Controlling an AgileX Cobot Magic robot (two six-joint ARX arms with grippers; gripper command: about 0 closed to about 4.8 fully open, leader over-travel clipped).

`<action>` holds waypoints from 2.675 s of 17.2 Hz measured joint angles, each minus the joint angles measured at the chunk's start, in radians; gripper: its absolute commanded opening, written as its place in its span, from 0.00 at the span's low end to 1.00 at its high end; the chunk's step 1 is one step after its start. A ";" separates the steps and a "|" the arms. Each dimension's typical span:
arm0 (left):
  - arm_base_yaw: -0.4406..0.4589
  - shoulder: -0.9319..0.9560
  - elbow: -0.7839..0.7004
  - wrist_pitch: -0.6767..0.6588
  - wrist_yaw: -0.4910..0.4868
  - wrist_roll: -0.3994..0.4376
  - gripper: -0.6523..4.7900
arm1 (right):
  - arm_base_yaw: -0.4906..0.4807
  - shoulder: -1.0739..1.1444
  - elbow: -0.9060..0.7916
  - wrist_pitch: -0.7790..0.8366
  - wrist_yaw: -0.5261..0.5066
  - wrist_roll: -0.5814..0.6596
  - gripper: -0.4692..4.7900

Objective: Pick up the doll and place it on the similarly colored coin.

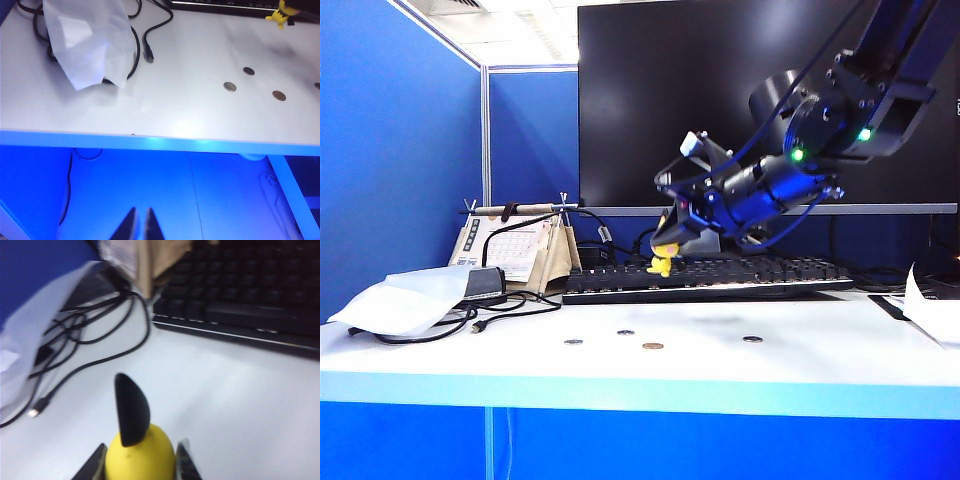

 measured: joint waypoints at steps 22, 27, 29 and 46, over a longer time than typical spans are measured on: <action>0.000 0.000 0.000 0.000 0.000 0.000 0.17 | 0.109 -0.167 -0.277 -0.048 -0.109 -0.047 0.29; 0.000 0.000 0.000 0.000 0.000 0.000 0.17 | 0.101 -0.167 -0.277 -0.034 -0.026 -0.068 0.29; 0.000 0.000 0.000 0.000 0.000 0.000 0.17 | 0.101 -0.159 -0.277 -0.032 -0.026 -0.074 0.29; 0.000 0.000 0.000 0.000 0.000 0.000 0.17 | 0.101 -0.110 -0.277 -0.046 0.020 -0.100 0.57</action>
